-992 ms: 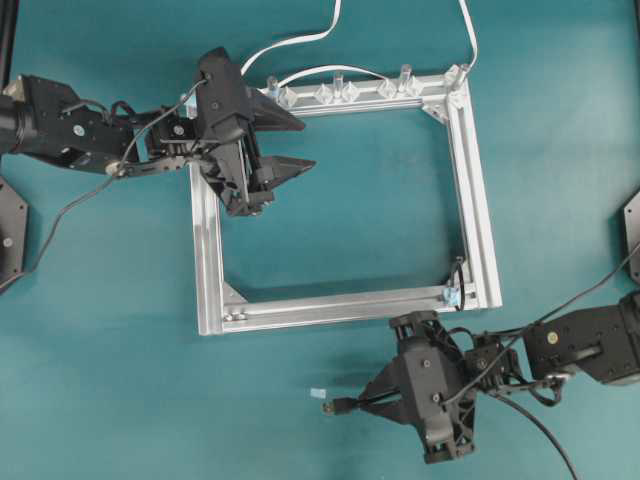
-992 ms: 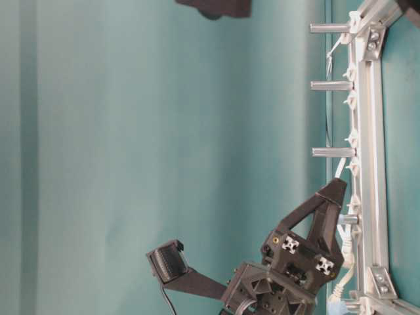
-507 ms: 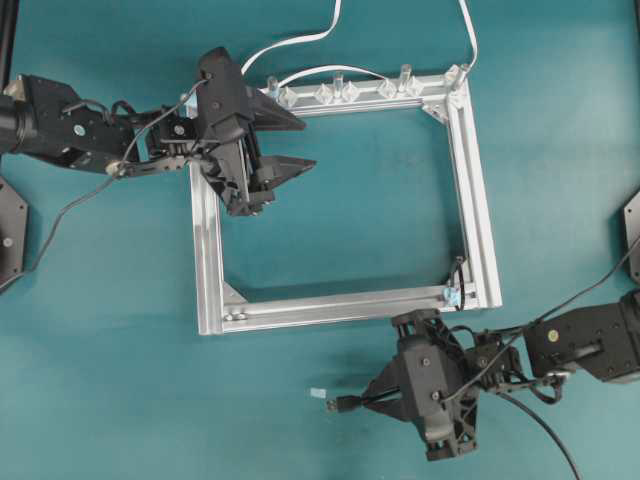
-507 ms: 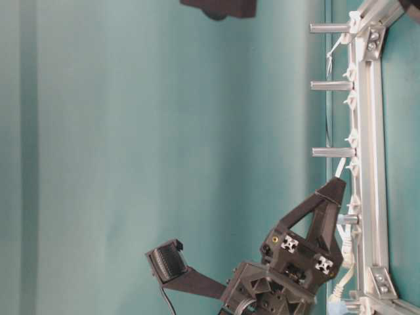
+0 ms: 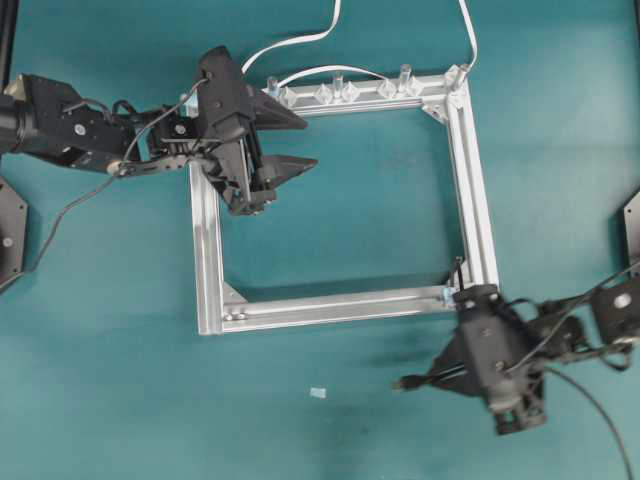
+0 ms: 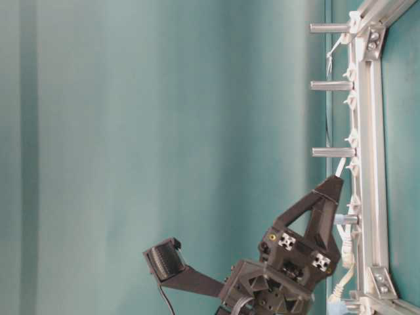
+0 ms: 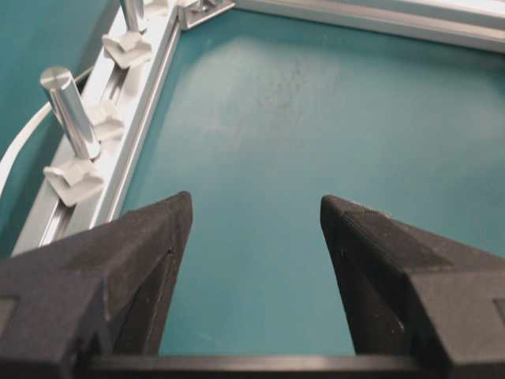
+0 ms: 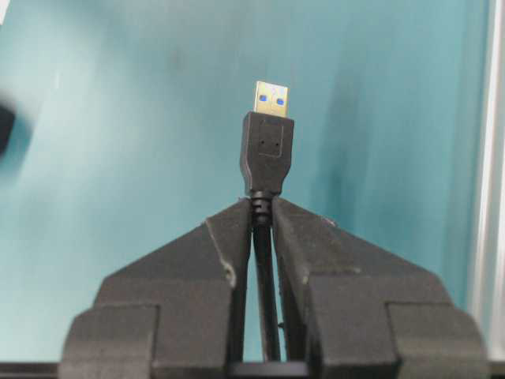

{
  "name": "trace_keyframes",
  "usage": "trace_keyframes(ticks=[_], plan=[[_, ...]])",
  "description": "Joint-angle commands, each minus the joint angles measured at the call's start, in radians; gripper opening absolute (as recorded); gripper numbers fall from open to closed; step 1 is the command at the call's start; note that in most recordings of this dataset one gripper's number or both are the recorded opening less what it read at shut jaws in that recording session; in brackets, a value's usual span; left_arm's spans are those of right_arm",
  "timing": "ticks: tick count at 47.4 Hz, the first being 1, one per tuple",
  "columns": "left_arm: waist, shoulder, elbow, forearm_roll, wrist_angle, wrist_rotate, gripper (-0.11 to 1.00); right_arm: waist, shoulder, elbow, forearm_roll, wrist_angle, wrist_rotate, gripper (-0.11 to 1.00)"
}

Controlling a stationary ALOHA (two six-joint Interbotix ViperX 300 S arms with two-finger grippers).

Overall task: Insert the wire through the string loop located on the right side.
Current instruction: 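Lift the cable and swing the right gripper out to the right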

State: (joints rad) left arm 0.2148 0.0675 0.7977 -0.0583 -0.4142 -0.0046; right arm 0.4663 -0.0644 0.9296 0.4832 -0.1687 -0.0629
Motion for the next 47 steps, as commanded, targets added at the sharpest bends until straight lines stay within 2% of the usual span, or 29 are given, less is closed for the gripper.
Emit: trace_keyframes(ticks=[1, 14, 25, 47], plan=[[-0.003, -0.029, -0.023, 0.003, -0.005, -0.002, 0.67, 0.012, -0.077, 0.031, 0.011, 0.034, 0.003, 0.12], [-0.003, -0.028, -0.028, 0.003, 0.018, -0.002, 0.66, 0.035, -0.216, 0.16, 0.112, 0.075, 0.005, 0.12], [-0.002, -0.028, -0.028, 0.003, 0.026, -0.002, 0.67, 0.052, -0.305, 0.232, 0.166, 0.084, 0.005, 0.12], [0.009, -0.026, -0.028, 0.003, 0.026, -0.002, 0.66, 0.054, -0.419, 0.318, 0.172, 0.149, 0.005, 0.12]])
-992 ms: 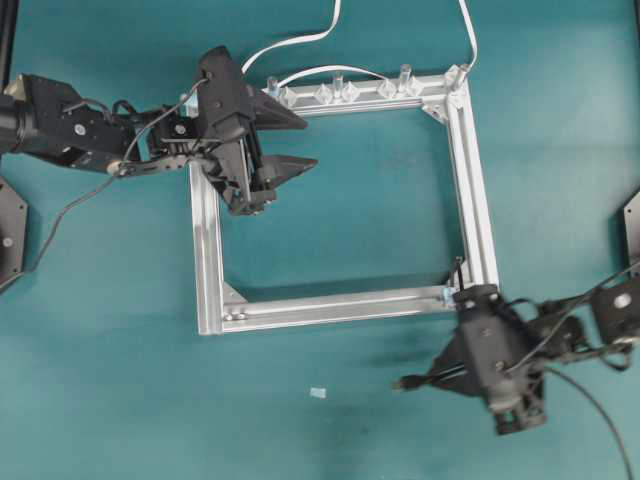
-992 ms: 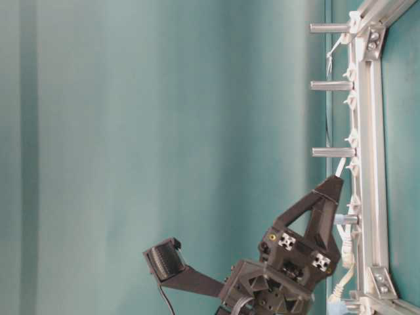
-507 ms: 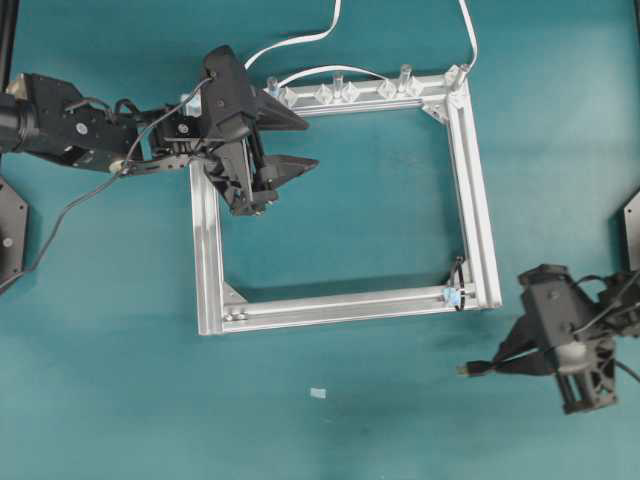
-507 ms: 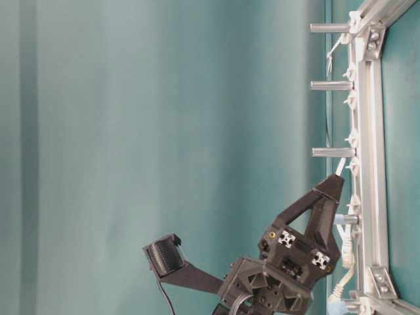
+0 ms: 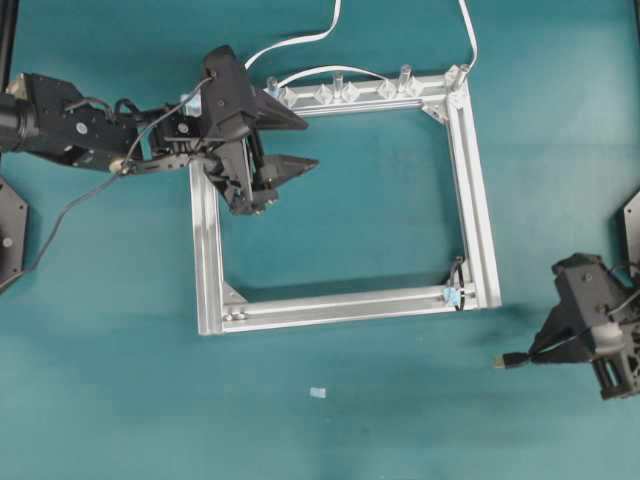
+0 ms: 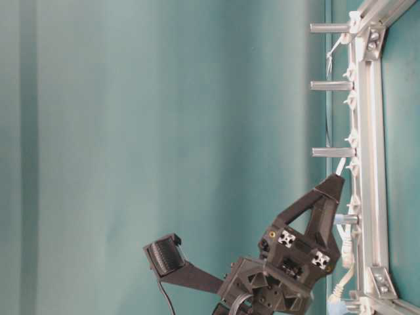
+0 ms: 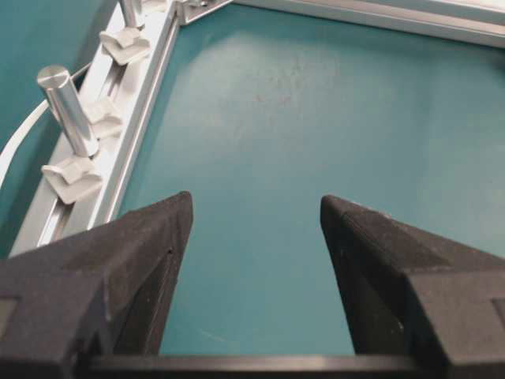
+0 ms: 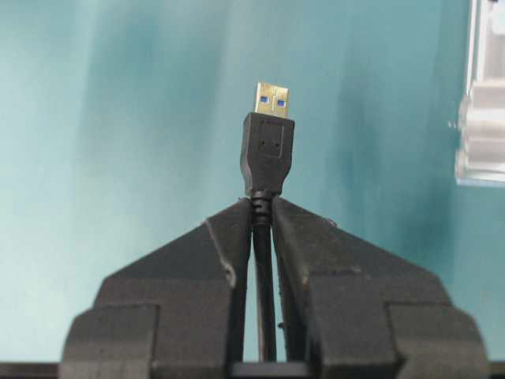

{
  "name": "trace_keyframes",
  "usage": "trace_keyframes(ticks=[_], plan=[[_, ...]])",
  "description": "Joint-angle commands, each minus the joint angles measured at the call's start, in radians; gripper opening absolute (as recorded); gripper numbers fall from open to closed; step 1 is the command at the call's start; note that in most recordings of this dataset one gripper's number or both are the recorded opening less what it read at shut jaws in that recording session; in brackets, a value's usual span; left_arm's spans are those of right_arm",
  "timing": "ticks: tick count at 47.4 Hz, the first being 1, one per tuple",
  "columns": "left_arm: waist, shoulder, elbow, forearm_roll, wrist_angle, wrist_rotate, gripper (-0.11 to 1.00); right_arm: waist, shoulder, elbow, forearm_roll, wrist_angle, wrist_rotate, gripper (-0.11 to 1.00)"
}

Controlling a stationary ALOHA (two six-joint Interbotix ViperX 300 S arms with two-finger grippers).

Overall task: Insert the wire through the string loop located on the right side.
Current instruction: 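Lift the cable and swing the right gripper out to the right, then move the plug leftward toward the black zip-tie loop at the corner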

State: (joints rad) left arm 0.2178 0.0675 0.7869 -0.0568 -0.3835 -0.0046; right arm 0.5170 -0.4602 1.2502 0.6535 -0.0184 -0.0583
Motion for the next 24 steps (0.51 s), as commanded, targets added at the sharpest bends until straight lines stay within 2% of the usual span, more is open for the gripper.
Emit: trace_keyframes(ticks=[1, 24], plan=[[0.008, -0.028, -0.017, 0.002, -0.005, -0.002, 0.67, 0.003, -0.028, -0.002, 0.0, -0.002, 0.0, 0.12], [0.011, -0.028, -0.017, 0.002, -0.005, -0.002, 0.66, -0.041, -0.041, 0.008, -0.02, -0.029, 0.0, 0.12]])
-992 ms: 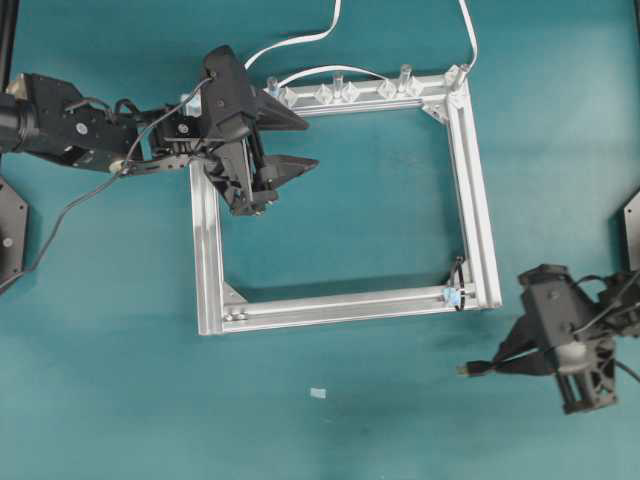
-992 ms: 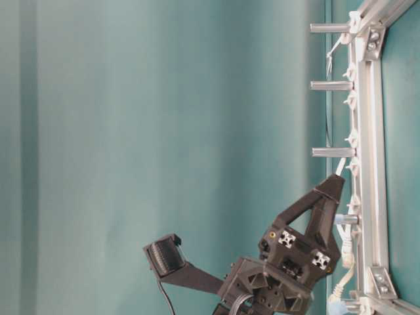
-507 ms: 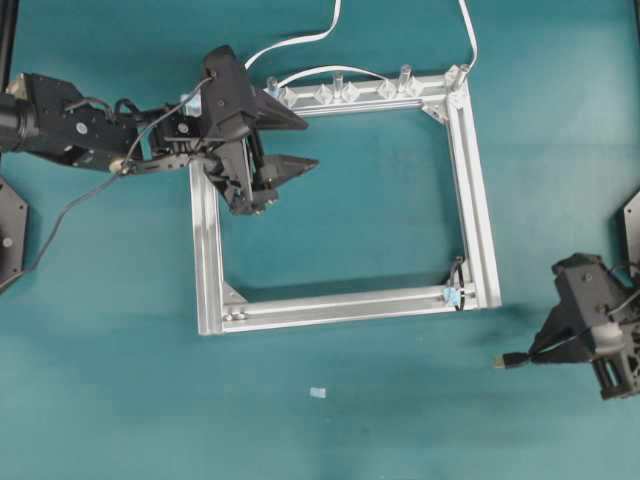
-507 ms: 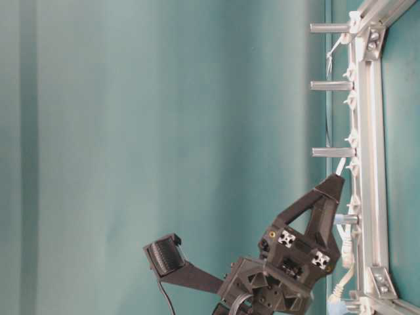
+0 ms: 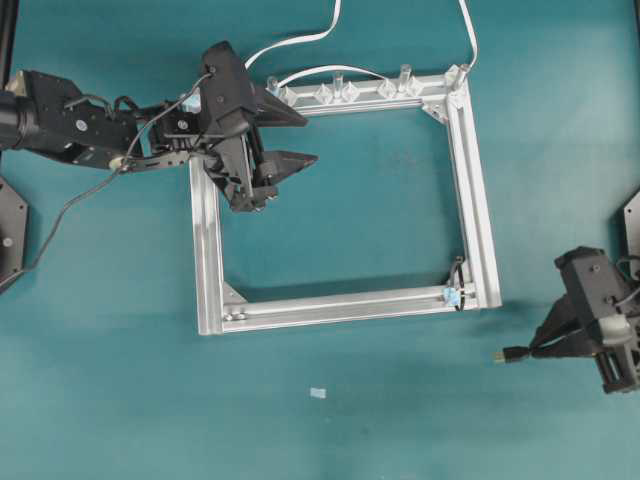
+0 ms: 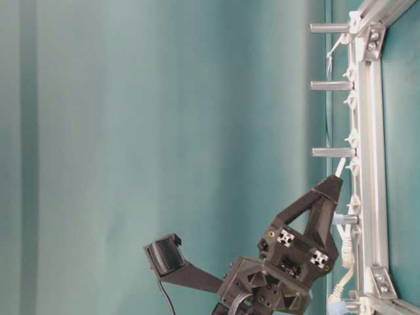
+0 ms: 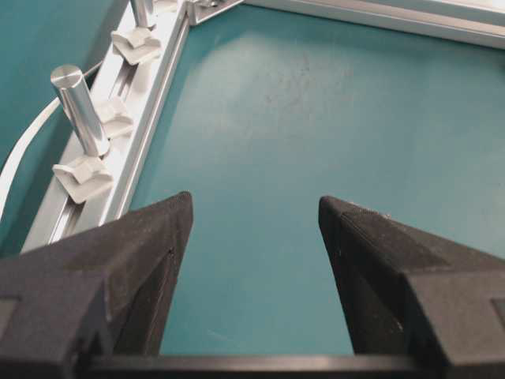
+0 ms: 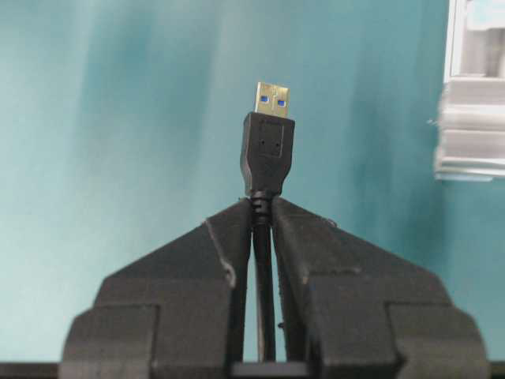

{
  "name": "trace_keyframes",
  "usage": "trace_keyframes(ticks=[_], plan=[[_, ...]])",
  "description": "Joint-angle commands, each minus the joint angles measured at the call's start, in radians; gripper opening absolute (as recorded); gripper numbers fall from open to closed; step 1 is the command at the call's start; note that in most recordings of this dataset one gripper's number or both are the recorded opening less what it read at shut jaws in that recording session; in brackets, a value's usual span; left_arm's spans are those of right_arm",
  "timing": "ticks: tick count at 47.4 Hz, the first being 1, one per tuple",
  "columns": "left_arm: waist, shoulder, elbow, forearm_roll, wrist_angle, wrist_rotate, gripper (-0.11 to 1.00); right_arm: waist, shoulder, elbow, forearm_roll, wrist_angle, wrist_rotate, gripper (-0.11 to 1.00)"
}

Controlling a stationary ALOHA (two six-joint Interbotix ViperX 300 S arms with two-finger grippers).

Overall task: Insert the wire through the string loop located on the right side.
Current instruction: 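Move the plug leftward toward the black zip-tie loop at the corner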

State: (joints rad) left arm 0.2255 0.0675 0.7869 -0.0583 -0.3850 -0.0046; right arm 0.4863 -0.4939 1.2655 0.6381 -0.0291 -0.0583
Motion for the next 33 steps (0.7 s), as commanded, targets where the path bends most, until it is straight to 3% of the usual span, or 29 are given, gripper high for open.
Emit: trace_keyframes(ticks=[1, 14, 33], plan=[[0.003, -0.026, -0.018, 0.003, -0.003, -0.002, 0.66, -0.012, -0.006, -0.008, -0.005, -0.023, 0.0, 0.12], [0.003, -0.028, -0.018, 0.003, -0.003, -0.002, 0.66, -0.08, -0.008, 0.018, -0.023, -0.035, -0.002, 0.12], [0.002, -0.028, -0.018, 0.003, -0.003, -0.003, 0.66, -0.241, -0.064, 0.023, -0.152, -0.021, -0.002, 0.12]])
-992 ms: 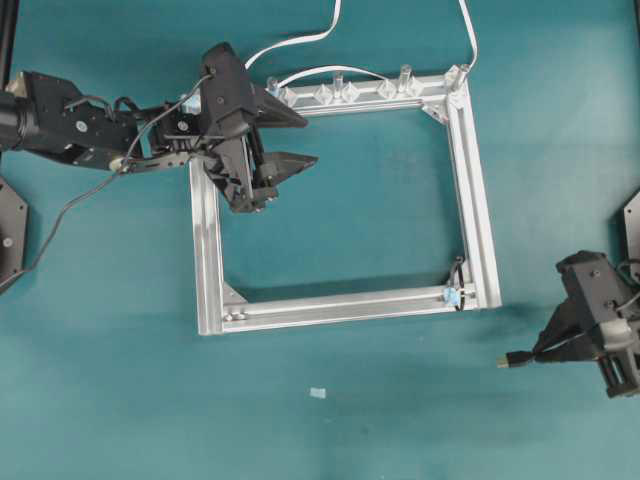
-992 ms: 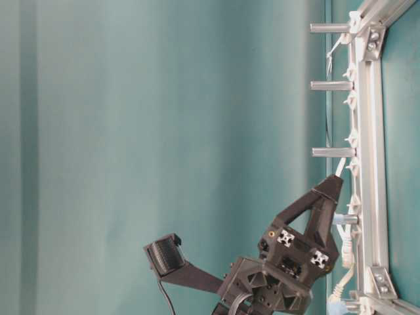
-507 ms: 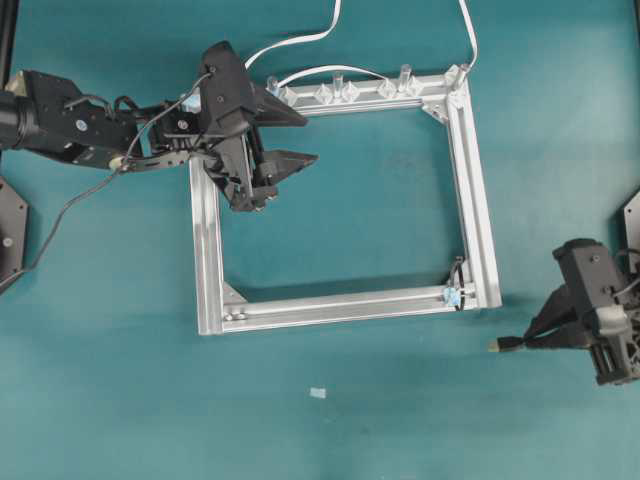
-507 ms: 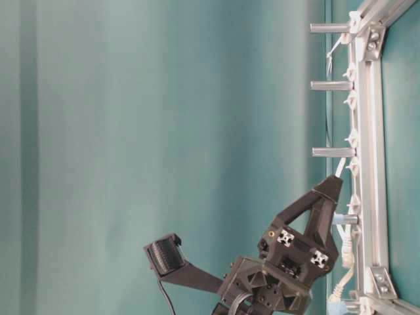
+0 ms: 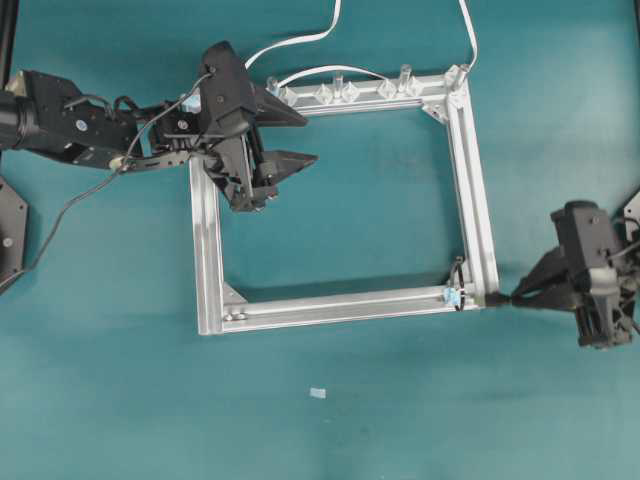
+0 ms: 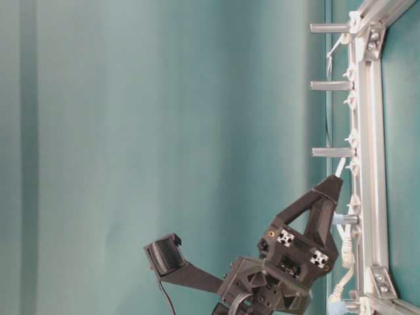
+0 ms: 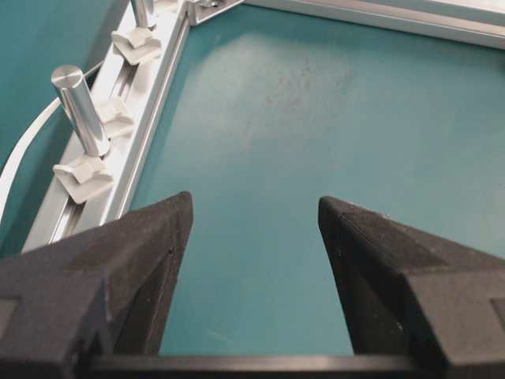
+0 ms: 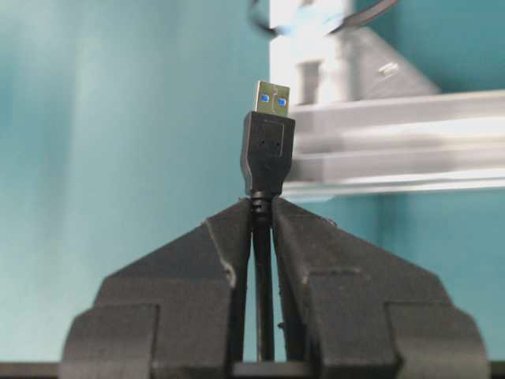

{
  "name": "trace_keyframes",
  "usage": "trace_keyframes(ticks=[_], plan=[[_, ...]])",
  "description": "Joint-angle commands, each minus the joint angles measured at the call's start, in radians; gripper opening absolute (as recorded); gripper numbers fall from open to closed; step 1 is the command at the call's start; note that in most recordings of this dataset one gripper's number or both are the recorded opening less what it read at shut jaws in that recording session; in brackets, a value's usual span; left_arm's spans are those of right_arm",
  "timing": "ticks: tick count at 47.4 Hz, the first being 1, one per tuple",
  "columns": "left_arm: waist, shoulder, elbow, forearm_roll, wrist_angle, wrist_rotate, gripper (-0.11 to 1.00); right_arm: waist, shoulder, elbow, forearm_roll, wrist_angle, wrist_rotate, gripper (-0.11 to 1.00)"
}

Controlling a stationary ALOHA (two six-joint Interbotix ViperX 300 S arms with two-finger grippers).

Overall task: Insert the wire through the string loop located on the right side.
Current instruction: 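Move the plug leftward toward the black zip-tie loop at the corner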

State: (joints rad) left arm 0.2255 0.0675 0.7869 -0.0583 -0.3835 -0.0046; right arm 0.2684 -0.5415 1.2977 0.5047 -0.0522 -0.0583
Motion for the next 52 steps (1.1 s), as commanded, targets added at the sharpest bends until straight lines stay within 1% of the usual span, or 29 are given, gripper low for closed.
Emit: trace_keyframes(ticks=[1, 10, 16, 30, 38, 52], plan=[[0.002, -0.028, -0.018, 0.003, -0.005, -0.003, 0.66, -0.031, -0.021, -0.009, -0.023, 0.003, -0.002, 0.12], [0.003, -0.028, -0.017, 0.003, -0.006, -0.003, 0.66, -0.077, -0.043, -0.011, -0.069, 0.041, -0.002, 0.12], [0.003, -0.028, -0.017, 0.003, -0.005, -0.003, 0.66, -0.087, -0.044, -0.017, -0.087, 0.061, -0.002, 0.12], [0.002, -0.026, -0.018, 0.003, -0.005, -0.003, 0.66, -0.087, -0.044, -0.028, -0.097, 0.06, -0.002, 0.12], [0.002, -0.028, -0.017, 0.003, -0.005, -0.003, 0.66, -0.087, -0.06, -0.028, -0.126, 0.057, -0.002, 0.12], [0.002, -0.028, -0.018, 0.003, -0.005, -0.003, 0.66, -0.087, -0.081, -0.023, -0.129, 0.057, -0.002, 0.12]])
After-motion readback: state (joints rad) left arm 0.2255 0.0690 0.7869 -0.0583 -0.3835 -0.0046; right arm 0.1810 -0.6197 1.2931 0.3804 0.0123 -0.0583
